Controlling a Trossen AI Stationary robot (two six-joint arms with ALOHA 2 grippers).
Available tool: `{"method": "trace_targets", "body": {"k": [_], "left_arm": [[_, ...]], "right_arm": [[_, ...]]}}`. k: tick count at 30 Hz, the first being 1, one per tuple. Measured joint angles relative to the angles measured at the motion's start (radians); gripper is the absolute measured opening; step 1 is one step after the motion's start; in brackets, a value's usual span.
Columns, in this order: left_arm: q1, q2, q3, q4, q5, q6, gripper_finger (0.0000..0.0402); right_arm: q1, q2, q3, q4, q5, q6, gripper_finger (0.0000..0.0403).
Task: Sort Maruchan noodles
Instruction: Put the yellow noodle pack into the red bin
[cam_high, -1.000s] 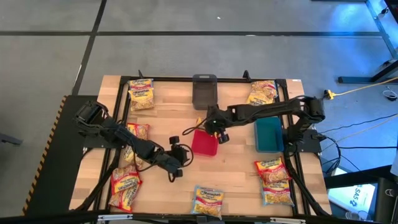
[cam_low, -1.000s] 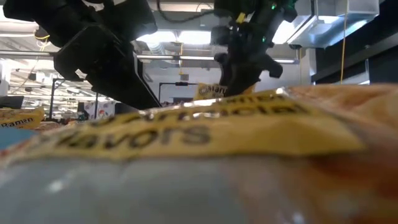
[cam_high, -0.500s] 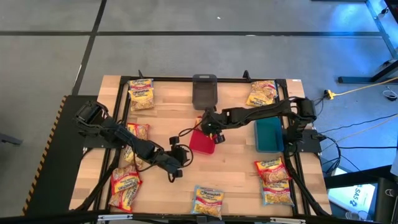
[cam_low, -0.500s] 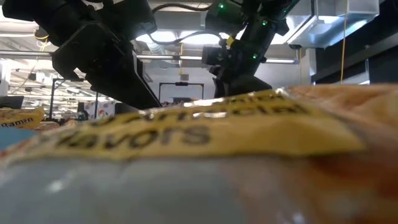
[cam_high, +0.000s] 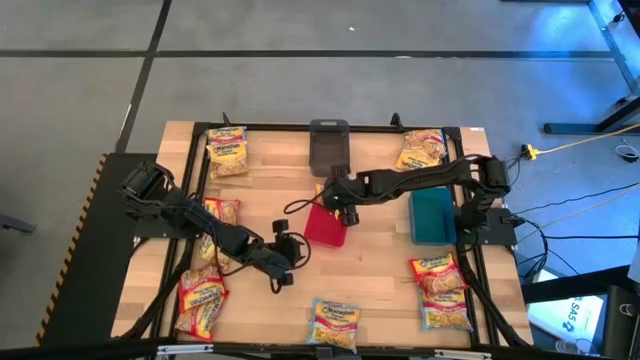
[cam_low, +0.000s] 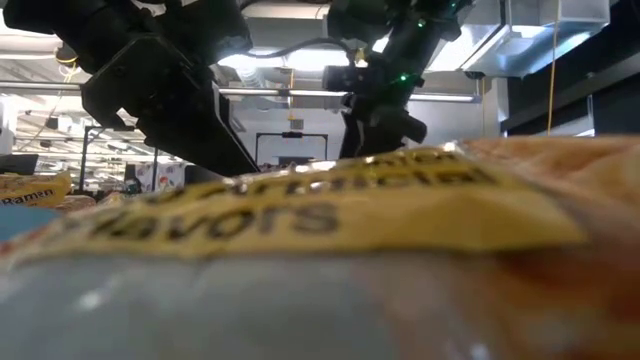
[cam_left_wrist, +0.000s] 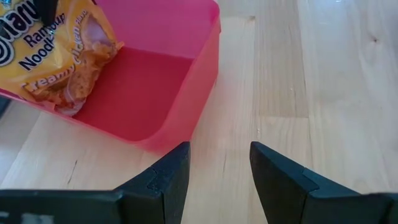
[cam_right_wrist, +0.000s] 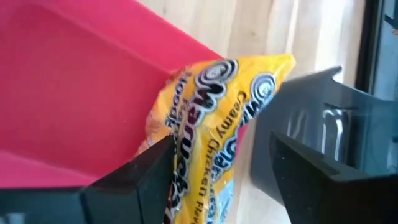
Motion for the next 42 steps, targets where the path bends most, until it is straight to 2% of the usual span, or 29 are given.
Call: {"method": "trace_targets", "body": {"k": [4, 12, 14, 18, 24, 28, 33, 36, 40, 42], "left_arm": [[0.000, 0.000, 0.000, 0.000, 0.000, 0.000, 0.0163], [-0.006, 0.000, 0.000, 0.000, 0.004, -0.001, 0.0163], [-0.015, 0.000, 0.002, 0.000, 0.022, -0.002, 0.0163], [-0.051, 0.000, 0.017, 0.005, 0.073, -0.045, 0.0163], [-0.122, 0.000, 0.016, 0.054, 0.125, -0.124, 0.0163], [-0.162, 0.022, 0.016, 0.177, 0.131, -0.151, 0.0163], [-0.206, 0.130, 0.016, 0.400, 0.136, -0.153, 0.0163], [-0.224, 0.196, 0.022, 0.506, 0.132, -0.160, 0.0163], [-0.247, 0.224, 0.074, 0.420, 0.111, -0.199, 0.0163], [-0.254, 0.202, 0.106, 0.280, 0.093, -0.248, 0.0162]], "right_arm": [[0.010, 0.000, 0.019, -0.035, -0.024, 0.008, 0.0232], [0.117, -0.025, 0.200, -0.342, -0.111, 0.181, 0.0231], [0.164, -0.052, 0.198, -0.400, -0.146, 0.257, 0.0231], [0.283, -0.101, 0.116, -0.386, -0.253, 0.391, 0.0231], [0.480, -0.133, -0.100, -0.060, -0.259, 0.490, 0.0231], [0.576, -0.134, -0.247, 0.255, -0.253, 0.579, 0.0231], [0.661, -0.127, -0.386, 0.632, -0.200, 0.686, 0.0231], [0.701, -0.093, -0.419, 0.736, -0.160, 0.710, 0.0231], [0.732, -0.057, -0.416, 0.769, -0.109, 0.720, 0.0231], [0.735, -0.051, -0.416, 0.756, -0.101, 0.731, 0.0231]]}}
